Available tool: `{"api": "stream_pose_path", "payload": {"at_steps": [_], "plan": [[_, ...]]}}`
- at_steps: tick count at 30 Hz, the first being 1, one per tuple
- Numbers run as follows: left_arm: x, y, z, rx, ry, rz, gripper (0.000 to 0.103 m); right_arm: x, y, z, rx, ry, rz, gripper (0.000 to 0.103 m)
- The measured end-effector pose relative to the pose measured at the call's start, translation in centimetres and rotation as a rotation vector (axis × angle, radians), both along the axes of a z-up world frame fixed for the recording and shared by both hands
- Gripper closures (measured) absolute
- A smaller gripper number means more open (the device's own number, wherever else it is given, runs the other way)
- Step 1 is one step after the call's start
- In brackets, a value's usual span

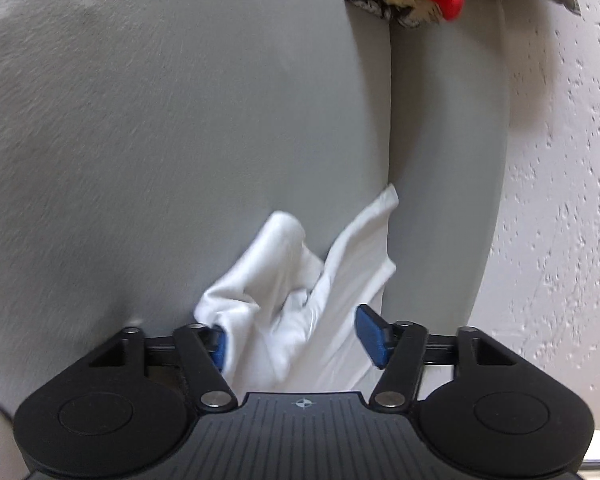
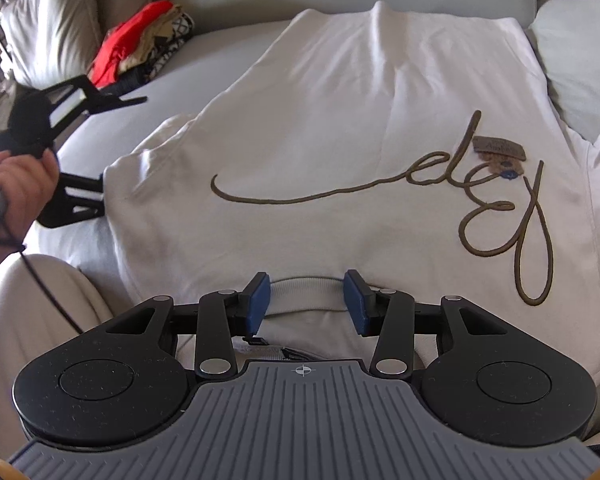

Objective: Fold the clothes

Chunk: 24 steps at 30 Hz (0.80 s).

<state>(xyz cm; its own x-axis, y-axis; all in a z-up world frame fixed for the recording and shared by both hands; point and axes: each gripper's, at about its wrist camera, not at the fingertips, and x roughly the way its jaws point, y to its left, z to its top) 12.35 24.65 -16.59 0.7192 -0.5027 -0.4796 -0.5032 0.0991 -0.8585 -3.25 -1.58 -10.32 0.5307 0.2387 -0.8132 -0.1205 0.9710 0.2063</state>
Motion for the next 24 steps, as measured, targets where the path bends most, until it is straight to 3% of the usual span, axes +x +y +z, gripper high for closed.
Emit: {"api": "stream_pose_path", "payload": {"at_steps": [3, 5, 6, 9, 13, 15, 16, 20, 24], "plan": [[-0.6, 0.0, 0.2, 0.02, 0.017, 0.077, 0.071, -0.2, -0.1, 0.0, 0.001, -0.005, 0.008, 0.055], [-1.4, 0.1, 1.1, 0.062, -0.039, 0.122, 0.076, -0.3, -0.2, -0.1, 0.003, -0.009, 0.012, 0.055], [-1.7, 0.1, 1.7, 0.1, -0.069, 0.126, 0.088, -0.4, -0.3, -0.1, 0.004, -0.01, 0.012, 0.055], [-2.7, -0.5, 5.5, 0.361, -0.139, 0.055, 0.103, -0.4, -0.2, 0.0, -0.004, -0.011, 0.016, 0.055], [-3.4, -3.5, 9.8, 0.866, -0.118, -0.069, 0.103, -0.4, 0.3, 0.0, -0.029, -0.012, 0.026, 0.054], [-3.9, -3.4, 9.5, 0.909, -0.079, -0.141, 0.103, -0.3, 0.4, 0.1, -0.035, -0.012, 0.03, 0.053], [-4.2, -3.3, 9.3, 0.924, -0.058, -0.174, 0.103, -0.3, 0.4, 0.1, -0.035, -0.011, 0.03, 0.053], [-3.7, 0.2, 6.7, 0.639, 0.081, -0.062, 0.066, -0.3, -0.1, 0.2, -0.017, -0.002, 0.025, 0.053], [-3.6, 1.7, 5.2, 0.473, 0.085, 0.027, 0.064, -0.2, -0.2, 0.2, -0.006, 0.0, 0.021, 0.052]]}}
